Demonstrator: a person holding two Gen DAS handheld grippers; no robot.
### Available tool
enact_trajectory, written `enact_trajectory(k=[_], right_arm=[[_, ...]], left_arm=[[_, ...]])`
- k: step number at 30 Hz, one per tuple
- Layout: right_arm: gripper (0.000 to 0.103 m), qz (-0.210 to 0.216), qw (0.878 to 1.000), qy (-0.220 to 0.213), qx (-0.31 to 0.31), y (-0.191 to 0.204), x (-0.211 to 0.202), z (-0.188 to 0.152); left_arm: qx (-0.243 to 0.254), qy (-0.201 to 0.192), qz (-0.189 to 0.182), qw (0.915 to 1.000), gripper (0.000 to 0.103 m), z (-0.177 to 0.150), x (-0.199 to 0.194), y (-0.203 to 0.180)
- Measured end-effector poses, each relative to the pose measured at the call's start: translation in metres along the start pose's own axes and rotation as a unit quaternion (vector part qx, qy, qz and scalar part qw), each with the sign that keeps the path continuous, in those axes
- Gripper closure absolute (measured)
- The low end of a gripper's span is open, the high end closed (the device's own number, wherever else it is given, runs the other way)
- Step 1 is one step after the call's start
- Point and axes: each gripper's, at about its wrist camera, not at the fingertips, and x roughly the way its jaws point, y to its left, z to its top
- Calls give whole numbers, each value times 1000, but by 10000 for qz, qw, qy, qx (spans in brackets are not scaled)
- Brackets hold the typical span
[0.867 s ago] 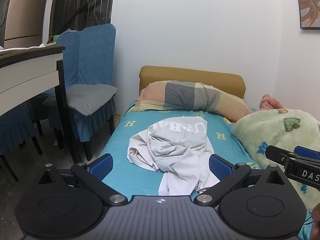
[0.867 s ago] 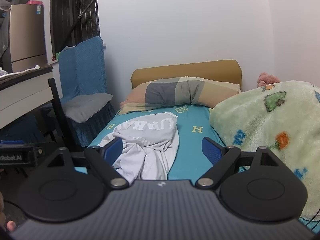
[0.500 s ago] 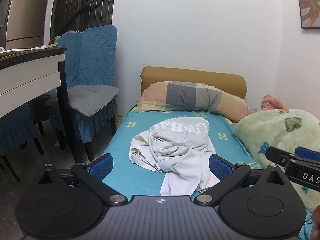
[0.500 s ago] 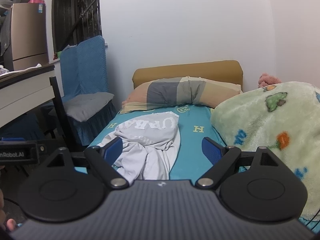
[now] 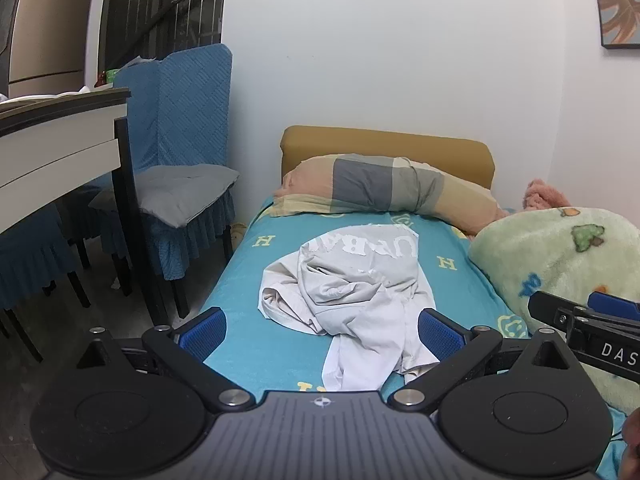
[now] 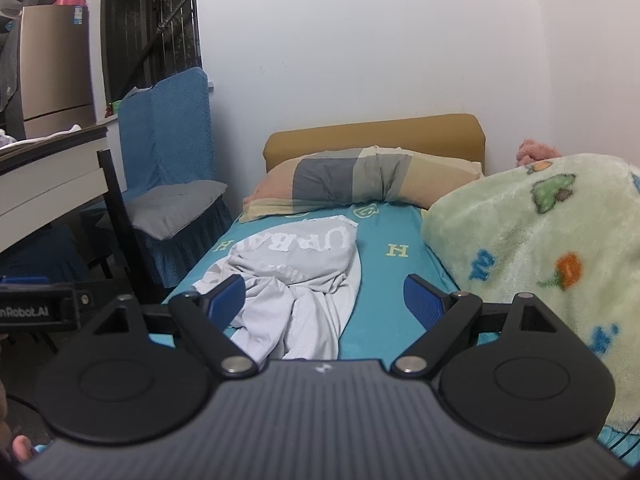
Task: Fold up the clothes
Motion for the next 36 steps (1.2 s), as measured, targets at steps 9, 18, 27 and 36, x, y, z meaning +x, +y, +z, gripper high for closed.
enact_trajectory(k=[9, 18, 27, 36], right_arm=[[16, 59, 10000, 65, 35, -1, 3, 2], [16, 14, 9999, 84, 113, -4, 5, -1], [16, -149, 9993, 117, 335, -18, 9, -3], [16, -221, 9961, 427, 735, -36, 37, -17]], left_arm=[[67, 37, 67, 9999, 0, -2, 2, -3], [10, 187, 123, 9997, 0, -4, 12, -2], [-57, 646, 26, 9979, 0, 11, 65, -9], [-949, 1449, -52, 9849, 3, 24, 189, 4]])
